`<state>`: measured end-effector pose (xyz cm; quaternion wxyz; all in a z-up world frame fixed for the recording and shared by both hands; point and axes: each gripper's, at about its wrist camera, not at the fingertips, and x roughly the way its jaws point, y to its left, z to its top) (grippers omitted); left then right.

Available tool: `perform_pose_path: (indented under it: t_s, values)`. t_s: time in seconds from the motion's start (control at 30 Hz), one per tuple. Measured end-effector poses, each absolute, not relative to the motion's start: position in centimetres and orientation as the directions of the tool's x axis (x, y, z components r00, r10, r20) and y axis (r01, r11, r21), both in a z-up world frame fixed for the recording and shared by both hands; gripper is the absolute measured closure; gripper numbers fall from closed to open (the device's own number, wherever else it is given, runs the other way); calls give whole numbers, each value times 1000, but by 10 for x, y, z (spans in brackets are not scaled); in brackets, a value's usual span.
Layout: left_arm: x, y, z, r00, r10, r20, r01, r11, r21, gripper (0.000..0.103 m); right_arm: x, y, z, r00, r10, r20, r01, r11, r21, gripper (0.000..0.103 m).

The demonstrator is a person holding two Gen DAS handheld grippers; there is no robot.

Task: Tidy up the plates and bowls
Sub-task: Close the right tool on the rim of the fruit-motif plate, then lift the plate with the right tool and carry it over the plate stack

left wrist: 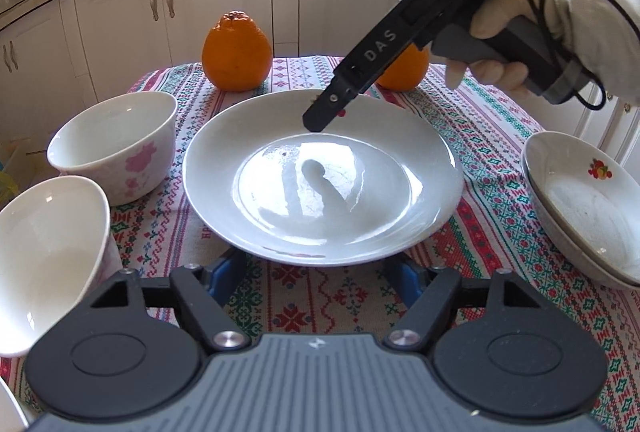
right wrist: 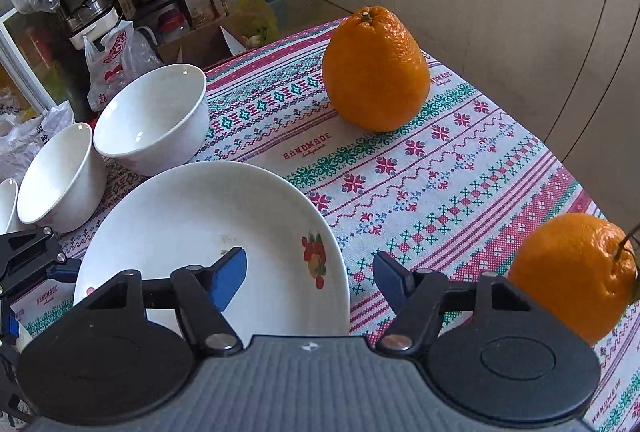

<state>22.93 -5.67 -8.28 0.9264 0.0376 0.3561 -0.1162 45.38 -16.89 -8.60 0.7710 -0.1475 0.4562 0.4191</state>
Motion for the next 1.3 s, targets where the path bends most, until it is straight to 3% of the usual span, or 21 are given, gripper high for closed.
perform_pose_path:
  t_s: [0.17, 0.27, 1.3]
  values:
    - [229, -57, -83, 720, -190, -667, 246, 969, -11, 27, 461, -167, -92, 162, 549, -820, -793, 567, 223, 42]
    - [229, -57, -83, 720, -193, -667, 249, 968, -10, 27, 462, -167, -92, 139, 560, -817, -801, 548, 239, 44]
    - [211, -60, -60, 702, -247, -667, 347, 938, 17, 28, 426, -189, -68, 156, 581, -799, -791, 558, 252, 43]
